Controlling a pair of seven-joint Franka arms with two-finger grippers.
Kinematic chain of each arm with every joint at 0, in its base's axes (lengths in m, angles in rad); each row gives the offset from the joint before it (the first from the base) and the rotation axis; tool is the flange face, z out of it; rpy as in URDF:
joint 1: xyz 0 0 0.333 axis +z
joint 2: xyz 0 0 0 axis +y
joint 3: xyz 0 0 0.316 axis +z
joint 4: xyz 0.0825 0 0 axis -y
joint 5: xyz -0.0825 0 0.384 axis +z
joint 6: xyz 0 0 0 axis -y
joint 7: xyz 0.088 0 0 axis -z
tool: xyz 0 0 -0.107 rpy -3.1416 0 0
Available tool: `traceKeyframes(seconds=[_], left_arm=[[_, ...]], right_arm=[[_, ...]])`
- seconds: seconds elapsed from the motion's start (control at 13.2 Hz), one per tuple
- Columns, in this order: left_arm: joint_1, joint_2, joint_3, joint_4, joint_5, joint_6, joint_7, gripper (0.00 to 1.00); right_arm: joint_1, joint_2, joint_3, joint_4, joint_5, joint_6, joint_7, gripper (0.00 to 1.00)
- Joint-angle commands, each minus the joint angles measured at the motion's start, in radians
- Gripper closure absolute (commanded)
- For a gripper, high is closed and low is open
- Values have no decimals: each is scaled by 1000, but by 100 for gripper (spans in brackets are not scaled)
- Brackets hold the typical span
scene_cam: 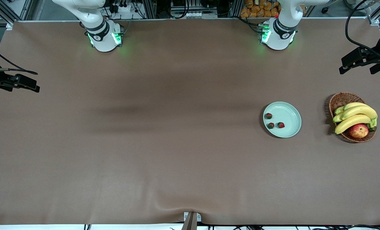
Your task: Collect all strawberries into plate
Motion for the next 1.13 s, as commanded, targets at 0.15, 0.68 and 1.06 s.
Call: traceKeyframes(seconds=[0.15, 0.68, 1.06], left_arm=[[-10, -5, -8, -10, -8, 1, -26, 0], [-33, 1, -9, -35, 10, 7, -26, 0], [-45, -13, -23, -67, 43, 34, -28, 0]], right_arm=[[15, 1, -4, 24, -15, -3, 6, 0], [16, 21, -4, 26, -15, 40, -6, 0], [18, 21, -4, 26, -14, 43, -5, 0]])
